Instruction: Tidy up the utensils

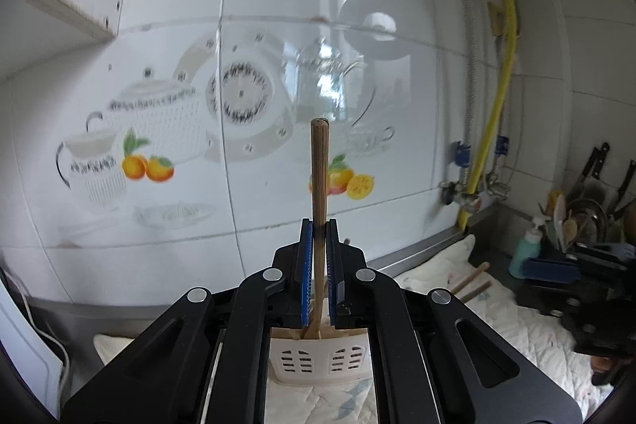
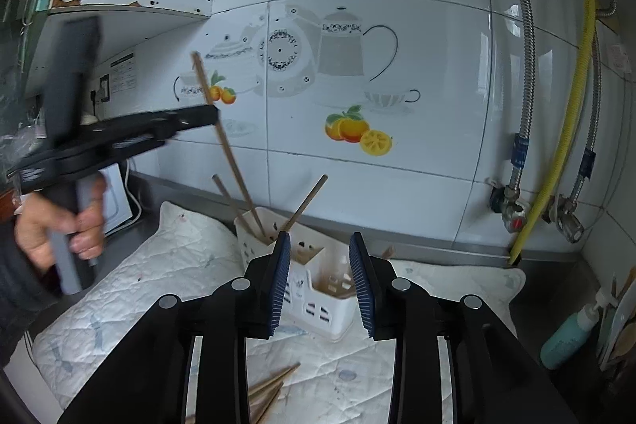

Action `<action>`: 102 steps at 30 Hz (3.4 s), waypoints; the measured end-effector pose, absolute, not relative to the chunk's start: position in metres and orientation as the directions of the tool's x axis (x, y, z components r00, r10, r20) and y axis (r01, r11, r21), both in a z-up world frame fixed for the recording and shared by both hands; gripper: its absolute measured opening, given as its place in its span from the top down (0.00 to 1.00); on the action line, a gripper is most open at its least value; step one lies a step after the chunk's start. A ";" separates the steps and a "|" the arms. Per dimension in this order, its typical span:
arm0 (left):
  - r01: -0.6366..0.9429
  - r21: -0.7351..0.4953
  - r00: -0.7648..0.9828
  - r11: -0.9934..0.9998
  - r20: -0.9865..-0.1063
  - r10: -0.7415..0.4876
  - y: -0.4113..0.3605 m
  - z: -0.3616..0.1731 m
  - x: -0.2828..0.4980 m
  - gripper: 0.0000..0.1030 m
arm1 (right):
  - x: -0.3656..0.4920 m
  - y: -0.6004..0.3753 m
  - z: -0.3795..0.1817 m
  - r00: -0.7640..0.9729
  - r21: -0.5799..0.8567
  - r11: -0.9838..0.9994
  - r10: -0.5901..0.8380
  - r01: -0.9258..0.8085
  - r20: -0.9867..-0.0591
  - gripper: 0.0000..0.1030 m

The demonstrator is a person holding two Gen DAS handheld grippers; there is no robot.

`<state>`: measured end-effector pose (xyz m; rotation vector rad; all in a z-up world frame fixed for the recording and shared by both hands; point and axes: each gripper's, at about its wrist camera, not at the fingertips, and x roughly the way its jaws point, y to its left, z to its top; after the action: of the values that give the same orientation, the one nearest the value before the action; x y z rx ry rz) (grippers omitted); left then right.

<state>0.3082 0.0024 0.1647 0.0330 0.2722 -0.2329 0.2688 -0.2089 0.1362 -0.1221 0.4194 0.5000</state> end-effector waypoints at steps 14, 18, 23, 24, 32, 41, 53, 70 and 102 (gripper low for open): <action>0.195 -0.063 0.896 0.979 -0.393 -0.204 0.016 0.121 0.339 0.91 | 0.219 -0.221 0.073 0.720 0.070 0.865 0.457 -0.498 -0.523 0.71; 0.198 -0.074 0.901 0.977 -0.380 -0.211 0.016 0.125 0.330 0.87 | 0.196 -0.220 0.048 0.699 0.085 0.866 0.451 -0.492 -0.555 0.71; 0.212 -0.072 0.907 0.975 -0.356 -0.223 0.015 0.129 0.303 0.69 | 0.162 -0.216 0.013 0.660 0.117 0.874 0.438 -0.472 -0.610 0.71; 0.214 -0.071 0.908 0.974 -0.354 -0.225 0.015 0.127 0.295 0.67 | 0.158 -0.215 0.007 0.649 0.125 0.874 0.437 -0.469 -0.622 0.72; 0.223 -0.100 0.886 0.970 -0.393 -0.244 0.019 0.096 0.242 0.47 | 0.115 -0.201 -0.049 0.562 0.169 0.892 0.401 -0.418 -0.723 0.81; 0.215 -0.090 0.860 0.972 -0.455 -0.232 0.027 0.044 0.185 0.38 | 0.099 -0.193 -0.068 0.562 0.194 0.922 0.362 -0.336 -0.744 0.87; 0.222 -0.135 0.781 0.966 -0.568 -0.259 0.032 -0.019 0.150 0.39 | 0.102 -0.186 -0.070 0.598 0.132 0.946 0.291 -0.296 -0.746 0.91; 0.285 -0.205 0.653 0.936 -0.674 -0.346 -0.015 -0.080 0.146 0.78 | 0.101 -0.223 -0.073 0.644 0.124 0.966 0.244 -0.225 -0.725 0.93; 0.303 -0.229 0.684 0.925 -0.624 -0.378 -0.011 -0.053 0.153 0.94 | 0.098 -0.226 -0.005 0.749 0.061 0.951 0.278 -0.304 -0.601 0.93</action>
<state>0.1529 -0.0107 -0.0525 -0.1101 0.7232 -0.3823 0.0980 -0.2256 -0.0051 -0.0417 0.6505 0.3180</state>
